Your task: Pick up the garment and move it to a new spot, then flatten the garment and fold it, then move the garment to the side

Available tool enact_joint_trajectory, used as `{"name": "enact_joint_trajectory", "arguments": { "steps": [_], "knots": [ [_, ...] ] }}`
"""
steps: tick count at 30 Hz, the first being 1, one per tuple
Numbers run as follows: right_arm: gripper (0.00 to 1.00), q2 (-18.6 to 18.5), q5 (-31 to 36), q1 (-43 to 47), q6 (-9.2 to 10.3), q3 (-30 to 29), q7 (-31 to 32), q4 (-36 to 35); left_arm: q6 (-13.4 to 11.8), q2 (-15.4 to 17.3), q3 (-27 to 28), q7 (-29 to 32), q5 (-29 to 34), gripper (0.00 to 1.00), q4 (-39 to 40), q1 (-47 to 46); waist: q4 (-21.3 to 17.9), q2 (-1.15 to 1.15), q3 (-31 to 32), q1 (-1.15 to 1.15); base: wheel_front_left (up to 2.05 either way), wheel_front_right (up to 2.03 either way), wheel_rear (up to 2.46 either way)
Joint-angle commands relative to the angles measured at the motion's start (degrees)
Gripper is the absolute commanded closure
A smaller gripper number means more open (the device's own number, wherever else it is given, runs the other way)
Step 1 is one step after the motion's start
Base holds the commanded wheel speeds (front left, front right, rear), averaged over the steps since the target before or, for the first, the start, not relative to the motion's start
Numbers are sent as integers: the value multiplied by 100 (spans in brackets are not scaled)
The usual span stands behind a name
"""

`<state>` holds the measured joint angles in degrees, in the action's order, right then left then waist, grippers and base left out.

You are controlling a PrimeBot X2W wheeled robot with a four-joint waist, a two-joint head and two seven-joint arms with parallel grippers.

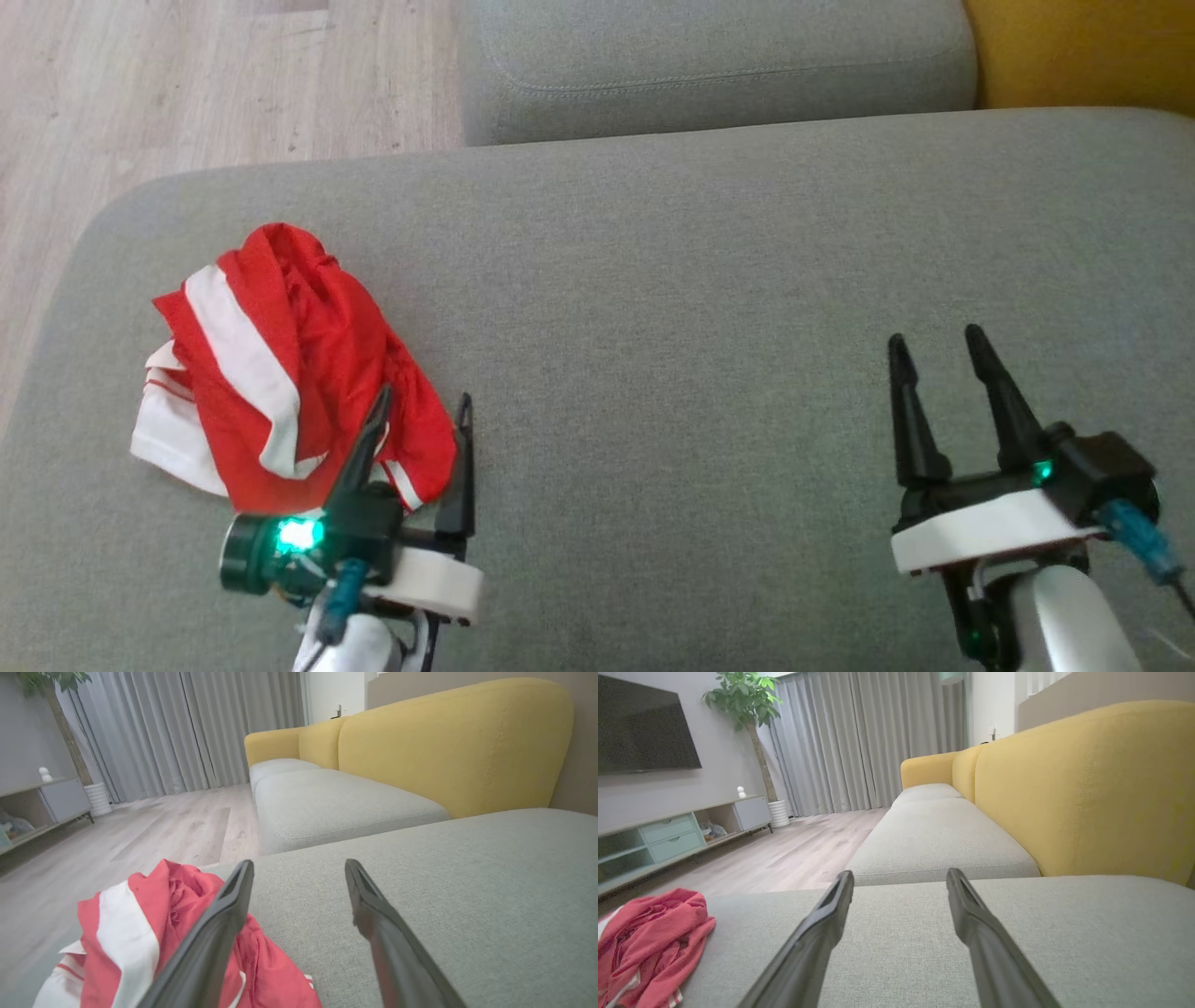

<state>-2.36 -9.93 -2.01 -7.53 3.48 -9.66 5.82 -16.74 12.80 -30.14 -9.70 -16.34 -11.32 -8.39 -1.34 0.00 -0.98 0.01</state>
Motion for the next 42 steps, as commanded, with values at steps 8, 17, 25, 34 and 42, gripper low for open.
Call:
{"name": "enact_joint_trajectory", "arguments": {
  "steps": [8, 17, 25, 34, 42],
  "knots": [
    [0, -45, 1097, -221, 4, 336, -216, -347, -246, 172, -269, -214, 412, 0, 90, -472, -6, 0, 15, 0, 0, 0, 0],
    [0, -48, 161, -62, 4, 259, -368, -396, -122, 25, 137, -365, 46, 0, 550, -225, 16, 0, -23, -1, 0, 0, 0],
    [0, -51, -165, -52, 4, 298, -486, -86, 167, -149, 406, -483, 260, 0, 601, 48, -14, 0, -31, -1, 0, 0, 0],
    [0, -52, -183, -121, 4, 306, -534, 135, 724, -421, 756, -530, 450, 0, 275, 140, -17, 0, -60, -1, 0, 0, 0],
    [0, -52, -197, -142, 4, 301, -534, 173, 946, -597, 1004, -530, 657, 0, 217, 183, 13, 0, -38, -1, 0, 0, 0]
  ]
}}
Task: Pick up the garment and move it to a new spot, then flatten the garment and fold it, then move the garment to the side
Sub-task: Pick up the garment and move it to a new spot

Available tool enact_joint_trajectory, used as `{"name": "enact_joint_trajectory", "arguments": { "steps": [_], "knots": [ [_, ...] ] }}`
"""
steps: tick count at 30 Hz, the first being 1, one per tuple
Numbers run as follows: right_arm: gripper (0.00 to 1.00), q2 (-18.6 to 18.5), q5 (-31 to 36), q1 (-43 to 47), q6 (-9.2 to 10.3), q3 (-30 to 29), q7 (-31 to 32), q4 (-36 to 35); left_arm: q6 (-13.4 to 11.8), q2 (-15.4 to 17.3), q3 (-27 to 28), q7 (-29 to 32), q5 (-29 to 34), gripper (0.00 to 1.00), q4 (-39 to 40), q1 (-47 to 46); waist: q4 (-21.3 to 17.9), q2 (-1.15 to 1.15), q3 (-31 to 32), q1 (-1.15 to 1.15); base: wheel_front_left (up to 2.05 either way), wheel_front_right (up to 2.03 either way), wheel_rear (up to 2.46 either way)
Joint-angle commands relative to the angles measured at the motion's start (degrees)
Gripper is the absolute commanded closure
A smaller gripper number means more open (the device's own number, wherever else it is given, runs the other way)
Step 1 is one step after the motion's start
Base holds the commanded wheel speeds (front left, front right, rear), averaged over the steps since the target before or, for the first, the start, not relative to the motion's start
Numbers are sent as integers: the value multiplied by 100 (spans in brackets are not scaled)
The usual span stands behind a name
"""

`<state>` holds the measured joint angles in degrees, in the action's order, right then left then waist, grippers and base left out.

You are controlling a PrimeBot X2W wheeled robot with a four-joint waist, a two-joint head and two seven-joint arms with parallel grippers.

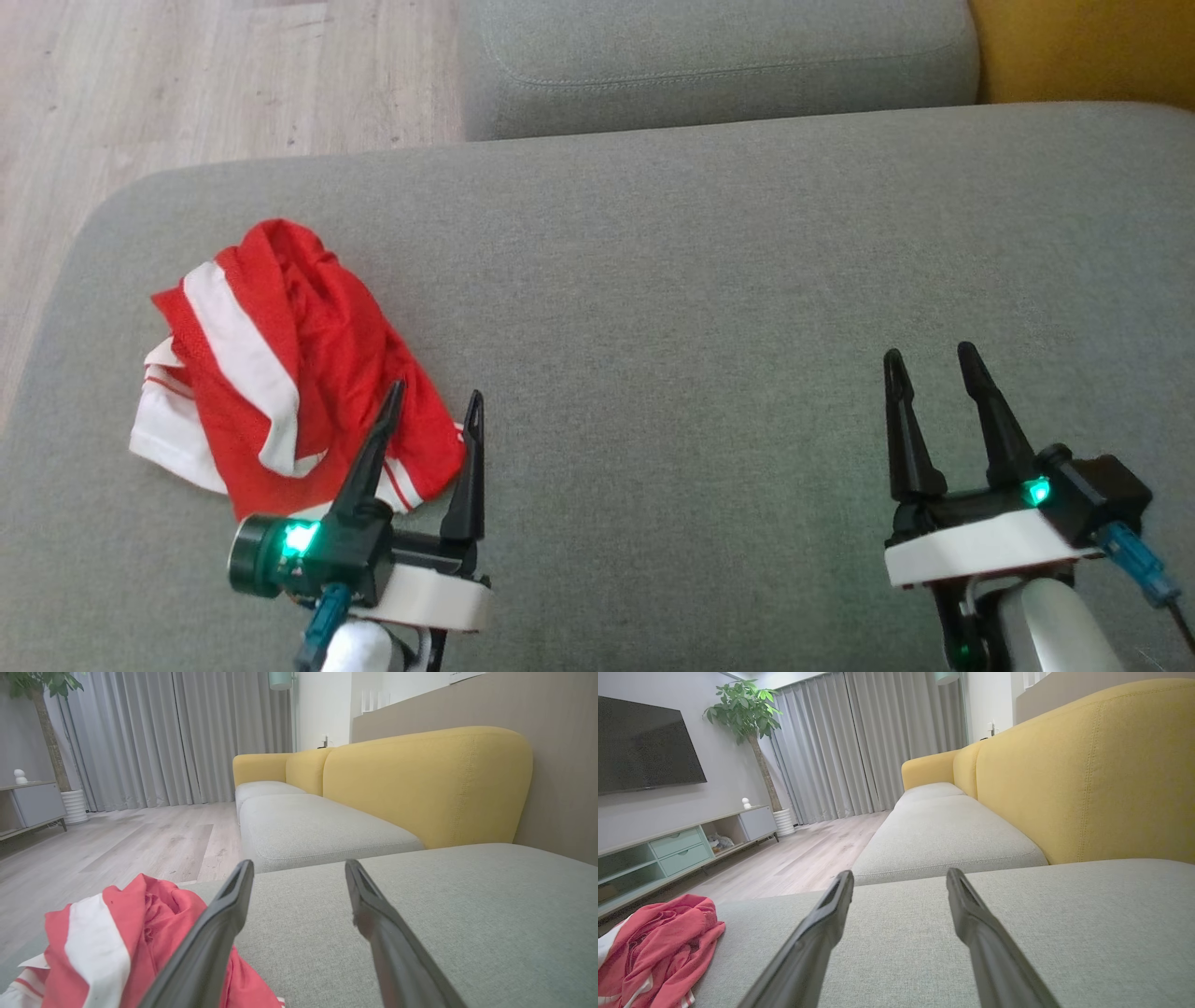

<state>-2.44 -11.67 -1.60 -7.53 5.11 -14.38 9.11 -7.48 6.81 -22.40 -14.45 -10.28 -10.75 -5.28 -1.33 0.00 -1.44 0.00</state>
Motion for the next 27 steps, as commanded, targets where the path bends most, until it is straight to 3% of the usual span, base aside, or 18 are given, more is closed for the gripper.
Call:
{"name": "enact_joint_trajectory", "arguments": {
  "steps": [1, 11, 27],
  "knots": [
    [0, -43, -27, -179, 4, 141, -62, -152, 39, -14, 258, -55, 72, 0, 151, -118, 29, 0, 17, 0, 0, 0, 0],
    [0, -43, -61, -102, 4, 332, -62, -128, 168, -133, 575, -55, 174, 0, 64, 20, 448, 0, 130, 0, 0, 0, 0],
    [0, -43, -187, 54, 4, 740, -62, -160, 283, -179, 931, -55, 309, 0, -58, 217, 1428, 0, 297, 0, 0, 0, 0]
  ]
}}
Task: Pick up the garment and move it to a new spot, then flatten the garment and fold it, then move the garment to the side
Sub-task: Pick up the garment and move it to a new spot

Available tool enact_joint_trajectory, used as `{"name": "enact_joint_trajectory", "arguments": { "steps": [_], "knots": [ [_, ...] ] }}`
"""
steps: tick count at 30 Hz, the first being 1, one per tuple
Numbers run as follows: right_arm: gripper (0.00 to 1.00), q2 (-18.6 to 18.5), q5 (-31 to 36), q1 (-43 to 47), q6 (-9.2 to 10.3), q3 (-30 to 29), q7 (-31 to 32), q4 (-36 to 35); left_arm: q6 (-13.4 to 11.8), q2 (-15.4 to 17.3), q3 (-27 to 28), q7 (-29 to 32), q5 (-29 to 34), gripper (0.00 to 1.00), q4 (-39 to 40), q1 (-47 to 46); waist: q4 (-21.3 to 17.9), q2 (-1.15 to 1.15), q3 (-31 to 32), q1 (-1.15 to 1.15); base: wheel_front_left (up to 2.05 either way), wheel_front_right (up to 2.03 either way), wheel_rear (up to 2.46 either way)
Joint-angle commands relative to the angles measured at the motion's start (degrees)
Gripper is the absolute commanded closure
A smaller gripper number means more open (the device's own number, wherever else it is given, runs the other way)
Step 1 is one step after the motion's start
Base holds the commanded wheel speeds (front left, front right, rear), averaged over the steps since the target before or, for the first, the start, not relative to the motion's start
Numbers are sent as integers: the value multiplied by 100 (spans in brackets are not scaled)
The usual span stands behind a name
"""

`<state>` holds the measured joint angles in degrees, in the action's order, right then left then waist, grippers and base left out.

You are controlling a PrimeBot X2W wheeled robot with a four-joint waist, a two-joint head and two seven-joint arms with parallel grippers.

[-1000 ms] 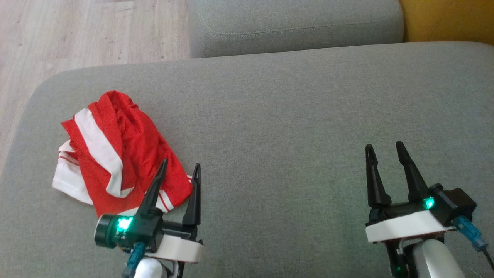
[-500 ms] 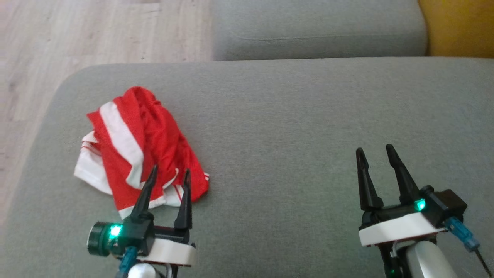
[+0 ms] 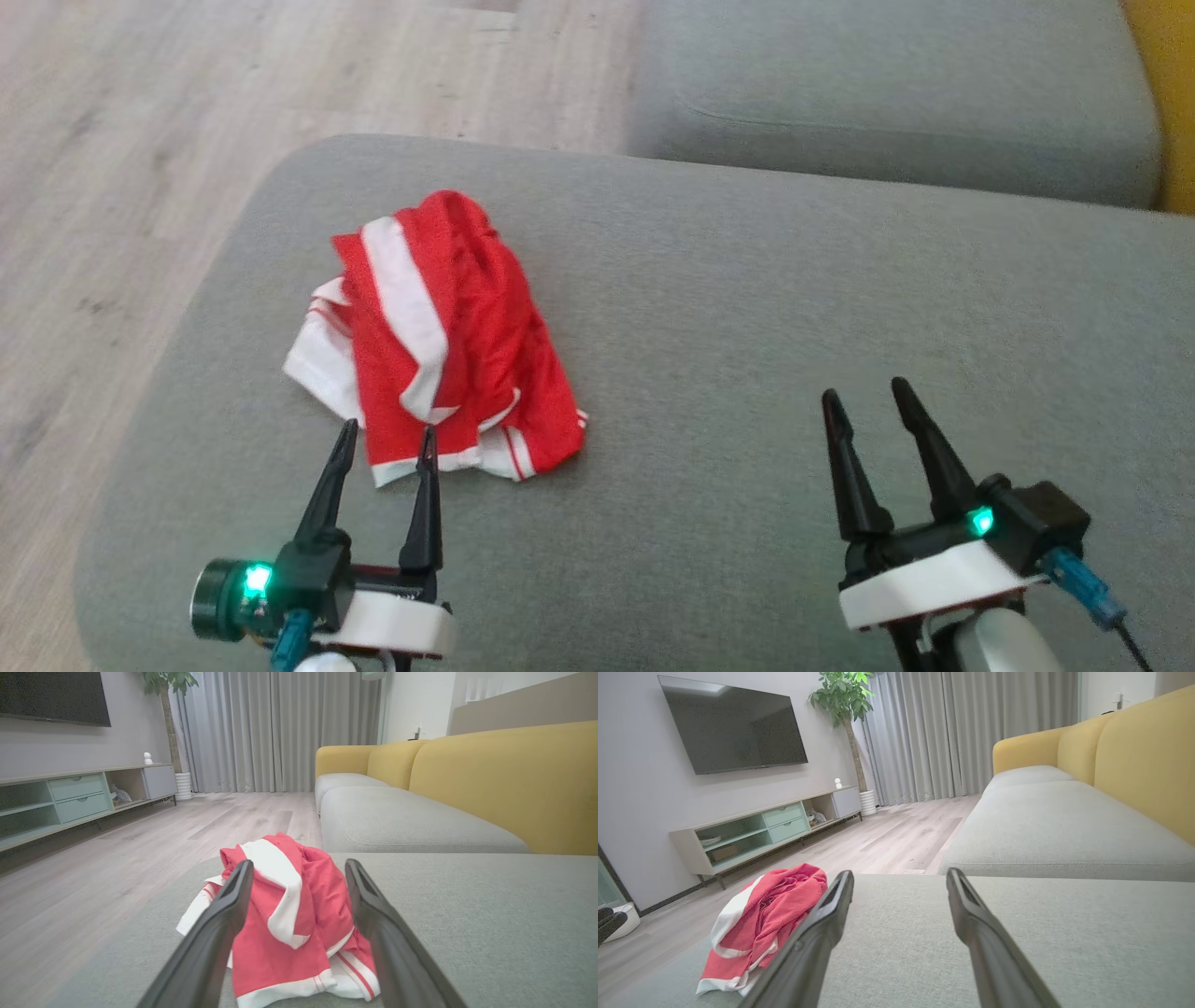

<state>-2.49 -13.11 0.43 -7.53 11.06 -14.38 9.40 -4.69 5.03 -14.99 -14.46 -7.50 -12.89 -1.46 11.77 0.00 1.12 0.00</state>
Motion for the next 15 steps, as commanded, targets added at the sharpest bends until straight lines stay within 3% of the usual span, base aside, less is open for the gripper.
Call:
{"name": "enact_joint_trajectory", "arguments": {
  "steps": [1, 15],
  "knots": [
    [0, -39, -49, -137, 4, 176, -62, -182, 6, -5, 207, -54, 40, 0, 153, -151, 187, 0, 58, 0, 0, 0, 0],
    [0, -39, -170, -17, 4, 447, -62, -168, 118, -21, 283, -54, 171, 0, 135, -3, 991, 0, 167, 0, 0, 0, 0]
  ]
}}
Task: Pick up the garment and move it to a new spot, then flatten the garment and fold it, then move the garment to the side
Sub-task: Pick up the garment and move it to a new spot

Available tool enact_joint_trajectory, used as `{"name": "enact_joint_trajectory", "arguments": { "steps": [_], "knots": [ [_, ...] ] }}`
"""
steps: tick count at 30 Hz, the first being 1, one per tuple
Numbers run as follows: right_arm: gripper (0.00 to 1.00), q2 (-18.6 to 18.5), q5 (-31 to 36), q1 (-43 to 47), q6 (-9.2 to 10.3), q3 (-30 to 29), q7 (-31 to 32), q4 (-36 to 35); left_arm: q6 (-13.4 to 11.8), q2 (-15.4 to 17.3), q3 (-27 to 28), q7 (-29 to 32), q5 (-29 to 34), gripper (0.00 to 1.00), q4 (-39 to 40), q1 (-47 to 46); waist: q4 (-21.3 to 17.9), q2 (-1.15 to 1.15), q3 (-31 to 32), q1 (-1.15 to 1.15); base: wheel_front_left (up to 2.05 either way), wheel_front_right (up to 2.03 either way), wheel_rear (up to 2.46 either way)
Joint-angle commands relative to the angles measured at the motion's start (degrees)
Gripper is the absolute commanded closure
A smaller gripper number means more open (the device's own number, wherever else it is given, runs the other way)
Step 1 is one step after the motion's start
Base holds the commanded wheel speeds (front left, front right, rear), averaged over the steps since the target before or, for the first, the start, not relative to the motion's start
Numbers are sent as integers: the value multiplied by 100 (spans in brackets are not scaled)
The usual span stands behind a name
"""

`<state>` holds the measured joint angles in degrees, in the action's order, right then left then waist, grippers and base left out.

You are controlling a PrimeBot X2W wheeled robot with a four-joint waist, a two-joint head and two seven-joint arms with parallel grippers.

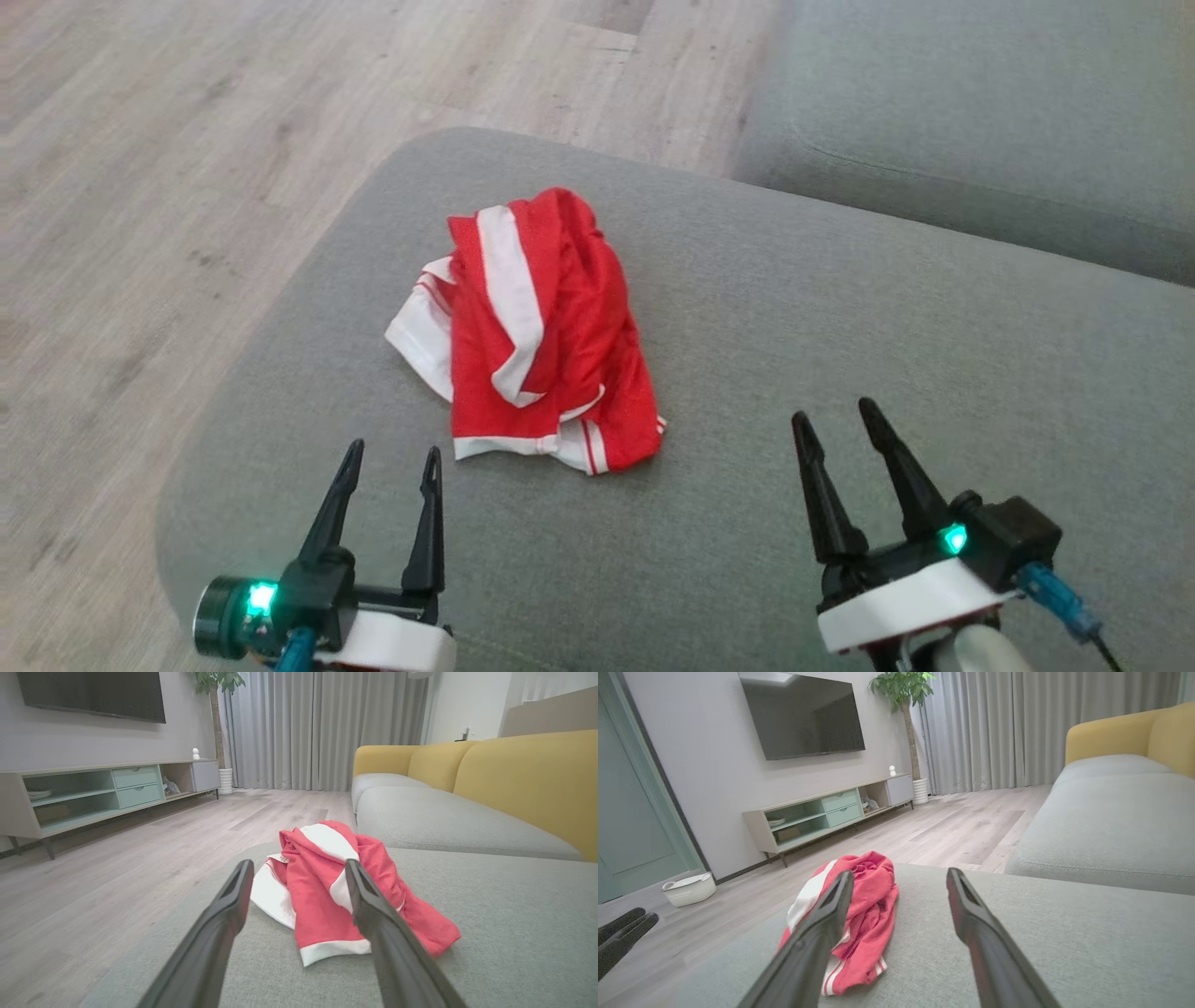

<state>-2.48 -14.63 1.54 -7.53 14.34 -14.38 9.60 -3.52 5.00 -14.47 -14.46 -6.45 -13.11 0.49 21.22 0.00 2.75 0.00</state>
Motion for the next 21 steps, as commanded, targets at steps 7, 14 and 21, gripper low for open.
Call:
{"name": "enact_joint_trajectory", "arguments": {
  "steps": [7, 14, 21],
  "knots": [
    [0, -40, -62, -142, 4, 184, -62, -193, 3, -34, 253, -54, 104, 0, 184, -178, 135, 0, -39, 0, 0, 0, 0],
    [0, -40, 9, -235, 4, 147, -62, -200, 150, 46, 191, -54, 191, 0, 91, -462, -40, 0, -296, 0, 0, 0, 0],
    [0, -40, 128, -474, 4, 26, -62, -219, 692, 274, 18, 517, 177, 0, -513, -1794, -347, 0, -806, 0, 0, 0, 0]
  ]
}}
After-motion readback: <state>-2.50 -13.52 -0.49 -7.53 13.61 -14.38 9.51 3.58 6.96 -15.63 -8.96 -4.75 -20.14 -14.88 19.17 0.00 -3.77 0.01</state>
